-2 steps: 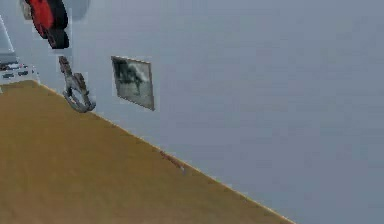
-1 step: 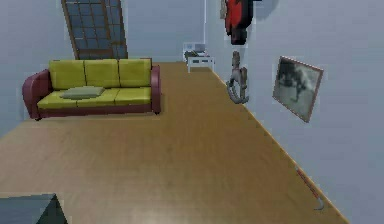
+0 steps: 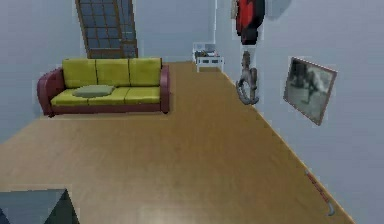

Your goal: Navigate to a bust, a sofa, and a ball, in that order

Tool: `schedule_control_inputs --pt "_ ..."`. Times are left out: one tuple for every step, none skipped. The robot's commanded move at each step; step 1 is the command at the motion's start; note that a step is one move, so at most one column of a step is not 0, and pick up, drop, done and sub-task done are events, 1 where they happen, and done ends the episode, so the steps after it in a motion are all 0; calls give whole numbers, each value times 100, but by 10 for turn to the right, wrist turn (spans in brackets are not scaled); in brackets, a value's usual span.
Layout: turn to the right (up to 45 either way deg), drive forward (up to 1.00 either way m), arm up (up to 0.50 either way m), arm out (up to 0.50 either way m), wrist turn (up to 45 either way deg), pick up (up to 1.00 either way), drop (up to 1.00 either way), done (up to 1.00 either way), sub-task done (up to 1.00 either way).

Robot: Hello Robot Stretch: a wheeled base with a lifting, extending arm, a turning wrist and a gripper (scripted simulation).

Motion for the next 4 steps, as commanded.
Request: schedule_control_inputs --pt "0 95 0 0 0 0 0 0 0" --pt "-210 0 0 0 0 0 0 0 0" --pt "0 100 0 0 0 0 0 0 0" --pt "0 35 0 0 0 0 0 0 0"
